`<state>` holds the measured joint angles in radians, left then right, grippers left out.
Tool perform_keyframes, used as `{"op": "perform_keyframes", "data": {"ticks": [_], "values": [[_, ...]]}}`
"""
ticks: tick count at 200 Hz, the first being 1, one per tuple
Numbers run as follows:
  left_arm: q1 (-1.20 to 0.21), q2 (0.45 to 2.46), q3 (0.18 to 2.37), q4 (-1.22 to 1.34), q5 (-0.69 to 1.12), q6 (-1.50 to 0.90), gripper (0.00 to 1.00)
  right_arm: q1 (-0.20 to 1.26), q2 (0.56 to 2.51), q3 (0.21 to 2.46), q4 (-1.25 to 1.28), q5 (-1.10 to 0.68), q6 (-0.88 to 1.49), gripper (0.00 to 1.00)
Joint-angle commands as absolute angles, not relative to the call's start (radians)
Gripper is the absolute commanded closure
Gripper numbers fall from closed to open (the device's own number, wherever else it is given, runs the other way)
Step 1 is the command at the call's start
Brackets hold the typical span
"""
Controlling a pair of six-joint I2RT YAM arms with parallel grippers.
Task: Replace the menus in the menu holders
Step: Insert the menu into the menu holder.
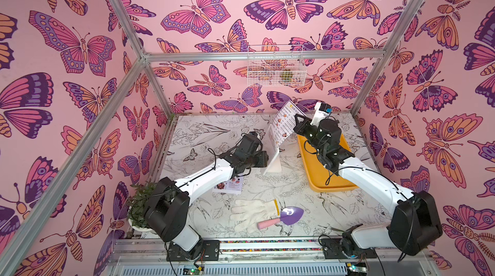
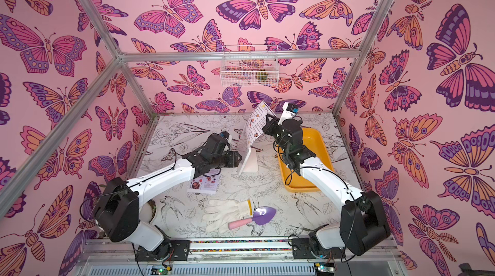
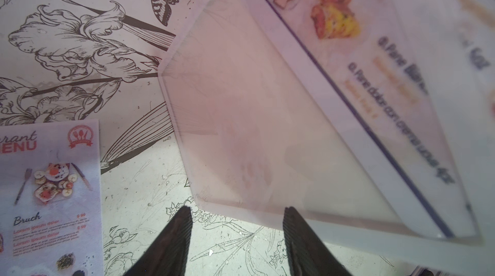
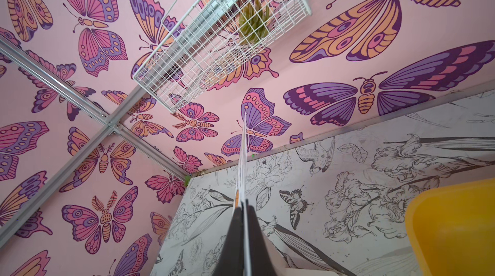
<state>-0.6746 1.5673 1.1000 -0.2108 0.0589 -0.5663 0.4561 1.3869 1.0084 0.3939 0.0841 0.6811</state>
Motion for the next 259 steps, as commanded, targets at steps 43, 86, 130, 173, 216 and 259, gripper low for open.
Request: {"op": "perform_keyframes", "data": {"ticks": [43, 86, 130, 173, 216, 259], "values": [[-0.698, 1.528, 1.06, -0.209, 0.005, -0.611, 0.42, 0.54, 1.328, 0.948, 0.474, 0.231, 0.667, 1.0], [-0.701, 1.517, 1.058, -0.206, -0.005, -0.615, 0.43, 0.569, 1.324, 0.93, 0.5, 0.26, 0.652, 1.0], [-0.701, 1.513, 1.047, -0.204, -0.014, -0.621, 0.43, 0.588, 1.304, 0.92, 0.506, 0.28, 0.638, 1.0], [-0.7, 1.51, 1.041, -0.192, -0.028, -0.627, 0.43, 0.618, 1.291, 0.886, 0.543, 0.291, 0.668, 1.0], [-0.699, 1.506, 1.029, -0.184, -0.037, -0.631, 0.43, 0.642, 1.29, 0.873, 0.562, 0.295, 0.679, 1.0], [-0.699, 1.502, 1.02, -0.18, -0.039, -0.633, 0.43, 0.656, 1.285, 0.867, 0.597, 0.285, 0.706, 1.0]]}}
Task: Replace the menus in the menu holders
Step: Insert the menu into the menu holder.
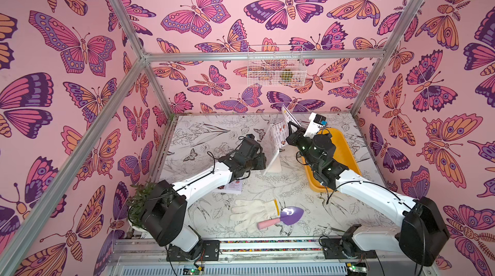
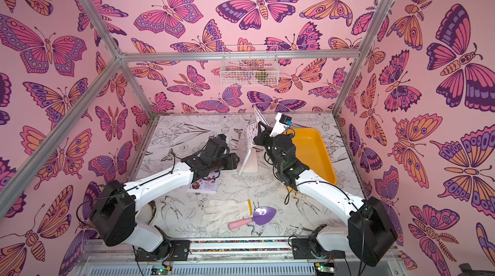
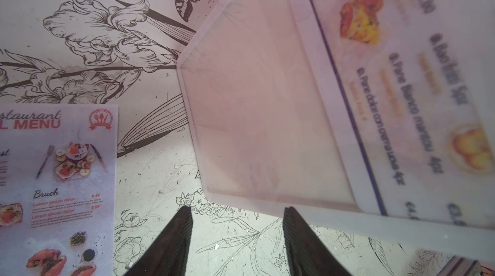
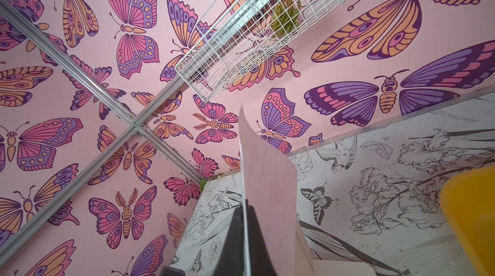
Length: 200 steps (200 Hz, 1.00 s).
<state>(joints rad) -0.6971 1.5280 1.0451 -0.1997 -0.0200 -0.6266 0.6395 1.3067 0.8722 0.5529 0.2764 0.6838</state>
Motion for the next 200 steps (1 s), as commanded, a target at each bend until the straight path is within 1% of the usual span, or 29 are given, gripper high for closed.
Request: {"op": "perform_keyframes", "data": {"ticks": [1, 80, 114, 153, 200], "values": [[-0.699, 1.502, 1.02, -0.18, -0.04, -0.632, 0.43, 0.656, 1.285, 0.868, 0.597, 0.285, 0.706, 1.0], [-0.699, 1.492, 1.009, -0.17, -0.046, -0.638, 0.43, 0.664, 1.296, 0.843, 0.629, 0.254, 0.785, 1.0], [-0.699, 1.495, 1.009, -0.167, -0.043, -0.641, 0.43, 0.663, 1.303, 0.844, 0.619, 0.292, 0.826, 0.99], [-0.699, 1.496, 1.011, -0.162, -0.041, -0.641, 0.43, 0.664, 1.31, 0.831, 0.638, 0.379, 0.921, 0.99], [-0.699, 1.493, 1.009, -0.159, -0.038, -0.637, 0.43, 0.674, 1.32, 0.829, 0.618, 0.409, 0.998, 0.95]]}}
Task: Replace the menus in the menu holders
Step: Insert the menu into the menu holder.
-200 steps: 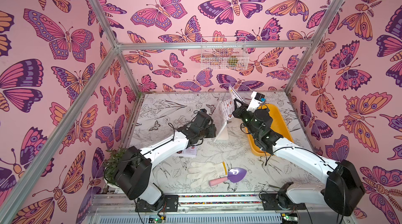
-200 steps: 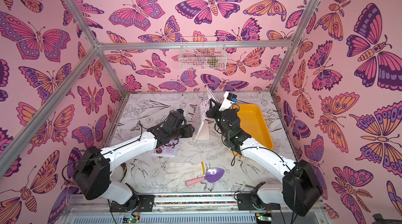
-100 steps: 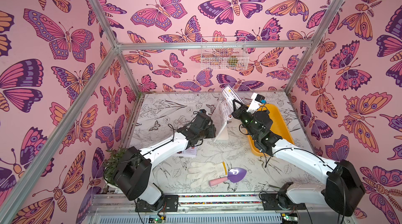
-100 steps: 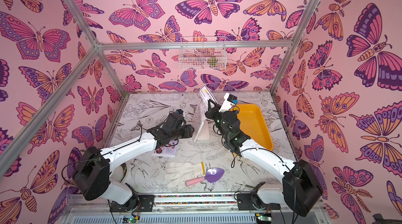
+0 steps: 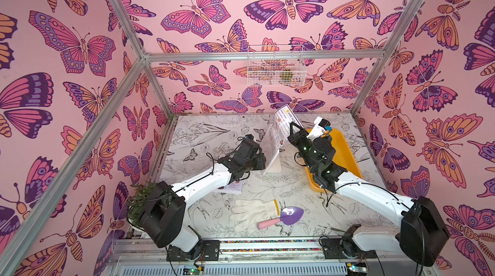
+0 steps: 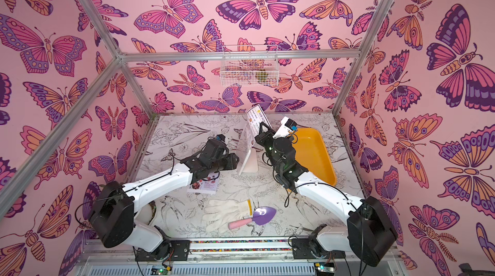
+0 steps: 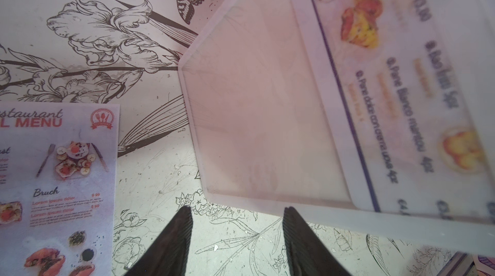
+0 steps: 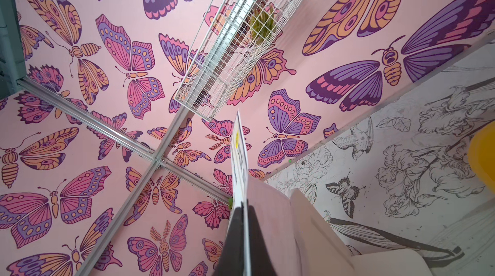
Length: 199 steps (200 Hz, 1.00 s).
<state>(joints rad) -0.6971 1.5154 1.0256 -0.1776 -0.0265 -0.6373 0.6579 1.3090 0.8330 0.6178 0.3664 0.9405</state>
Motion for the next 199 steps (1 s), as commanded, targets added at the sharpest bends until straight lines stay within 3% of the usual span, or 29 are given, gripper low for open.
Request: {"op": "perform_keyframes", "data": {"ticks": [1, 72, 199], "values": [[-0.699, 1.493, 1.009, -0.159, -0.038, -0.638, 0.43, 0.675, 1.32, 0.829, 0.619, 0.409, 0.997, 0.95], [-0.699, 1.474, 1.005, -0.16, -0.042, -0.629, 0.43, 0.69, 1.296, 0.815, 0.555, 0.549, 0.963, 0.95], [-0.698, 1.459, 0.996, -0.16, -0.051, -0.629, 0.43, 0.736, 1.326, 0.808, 0.534, 0.552, 0.915, 0.91]]}}
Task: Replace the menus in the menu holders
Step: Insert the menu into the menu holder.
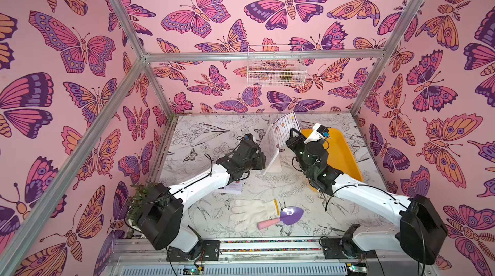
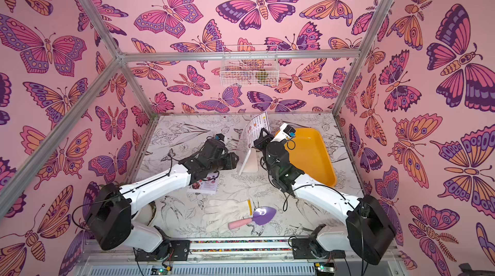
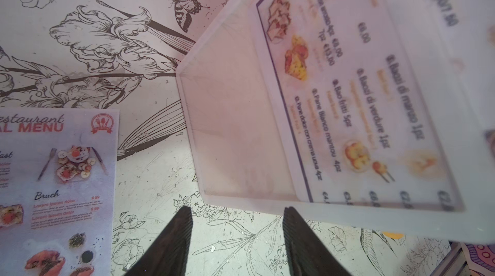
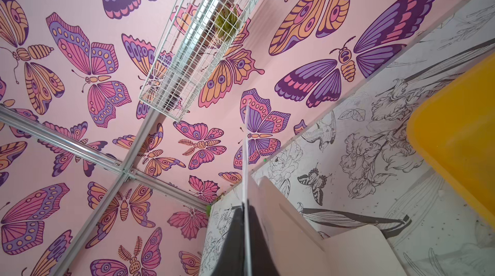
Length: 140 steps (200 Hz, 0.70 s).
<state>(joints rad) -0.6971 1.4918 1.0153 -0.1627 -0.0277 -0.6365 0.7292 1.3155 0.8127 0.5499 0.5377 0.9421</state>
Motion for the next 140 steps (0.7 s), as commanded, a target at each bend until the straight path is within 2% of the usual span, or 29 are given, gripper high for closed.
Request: {"op": "perform_keyframes", "data": {"ticks": [1, 96, 118, 140], "values": [[-0.698, 1.459, 0.996, -0.16, -0.051, -0.629, 0.43, 0.736, 1.326, 0.809, 0.533, 0.552, 0.914, 0.91], [-0.698, 1.445, 0.977, -0.161, -0.063, -0.63, 0.42, 0.762, 1.431, 0.863, 0.495, 0.465, 0.886, 0.9], [-0.697, 1.449, 0.977, -0.161, -0.063, -0.634, 0.42, 0.772, 1.457, 0.883, 0.47, 0.416, 0.884, 0.86], [-0.696, 1.447, 0.979, -0.16, -0.066, -0.634, 0.42, 0.773, 1.45, 0.88, 0.448, 0.397, 0.877, 0.77]]}}
